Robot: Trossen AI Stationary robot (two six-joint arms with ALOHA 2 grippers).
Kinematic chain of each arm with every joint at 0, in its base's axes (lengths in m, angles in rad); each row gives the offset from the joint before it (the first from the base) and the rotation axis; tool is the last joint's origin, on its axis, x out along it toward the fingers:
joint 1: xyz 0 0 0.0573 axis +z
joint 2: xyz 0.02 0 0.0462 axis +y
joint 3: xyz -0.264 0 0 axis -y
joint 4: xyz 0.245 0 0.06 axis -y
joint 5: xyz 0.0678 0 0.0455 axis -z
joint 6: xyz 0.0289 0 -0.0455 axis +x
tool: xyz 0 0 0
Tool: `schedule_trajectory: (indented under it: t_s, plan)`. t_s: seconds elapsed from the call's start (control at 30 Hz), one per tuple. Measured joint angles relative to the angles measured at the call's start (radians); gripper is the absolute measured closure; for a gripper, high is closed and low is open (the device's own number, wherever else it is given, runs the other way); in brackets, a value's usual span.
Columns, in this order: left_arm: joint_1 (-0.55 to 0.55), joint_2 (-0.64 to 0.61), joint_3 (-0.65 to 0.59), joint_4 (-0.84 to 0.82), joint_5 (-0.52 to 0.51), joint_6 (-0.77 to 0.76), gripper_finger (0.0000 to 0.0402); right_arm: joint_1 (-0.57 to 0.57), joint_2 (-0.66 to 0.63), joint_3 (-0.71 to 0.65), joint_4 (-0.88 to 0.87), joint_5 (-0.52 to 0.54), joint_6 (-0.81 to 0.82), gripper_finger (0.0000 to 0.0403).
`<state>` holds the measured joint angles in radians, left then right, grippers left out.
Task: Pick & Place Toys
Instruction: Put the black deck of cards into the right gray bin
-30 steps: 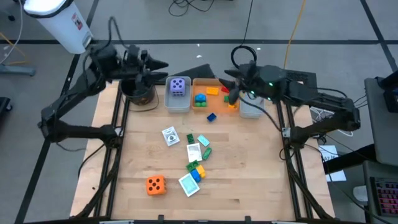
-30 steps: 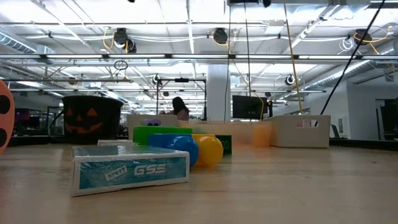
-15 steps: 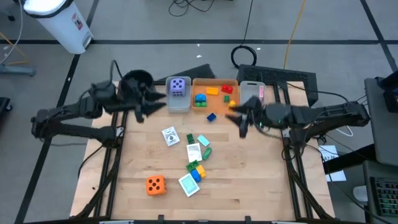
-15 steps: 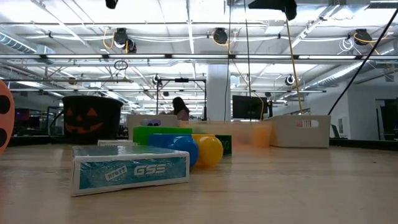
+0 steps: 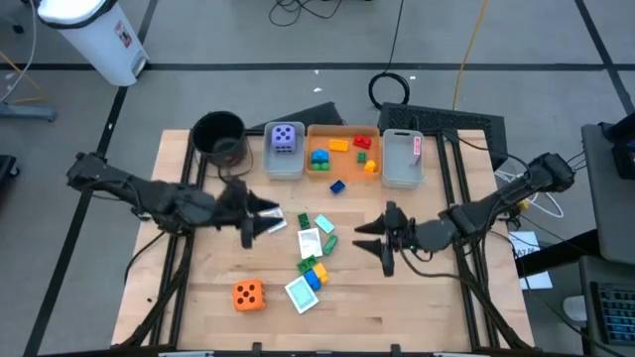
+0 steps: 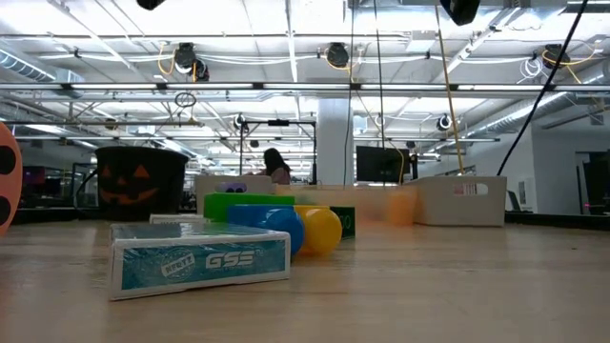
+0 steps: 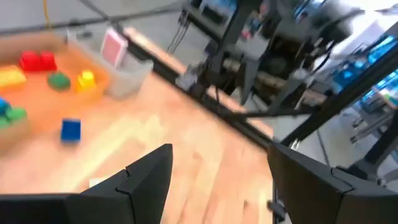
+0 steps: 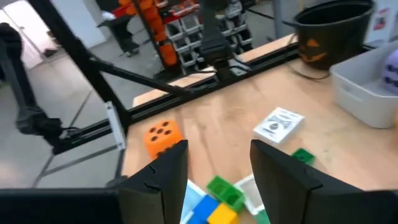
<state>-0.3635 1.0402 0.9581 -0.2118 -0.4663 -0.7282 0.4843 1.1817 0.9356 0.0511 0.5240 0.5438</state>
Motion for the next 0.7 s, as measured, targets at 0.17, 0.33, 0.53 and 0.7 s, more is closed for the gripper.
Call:
schedule_trajectory:
  t_s: [0.17, 0.33, 0.53, 0.7]
  plan:
    - [-0.043, 0.078, 0.001, -0.022, -0.007, -0.092, 0.0131, 0.036, 0.032, 0.000, 0.012, 0.000, 0.000, 0.0241]
    - [-0.050, 0.138, 0.001, -0.162, -0.003, -0.224, 0.0131, 0.042, 0.054, 0.000, 0.008, 0.003, -0.002, 0.0241]
    - [-0.036, 0.163, 0.001, -0.391, 0.029, -0.408, 0.0131, 0.021, 0.062, 0.000, -0.011, 0.003, -0.010, 0.0241]
    - [0.018, 0.162, 0.001, -0.481, 0.034, -0.569, 0.0131, -0.006, 0.063, 0.000, -0.034, 0.005, -0.042, 0.0241]
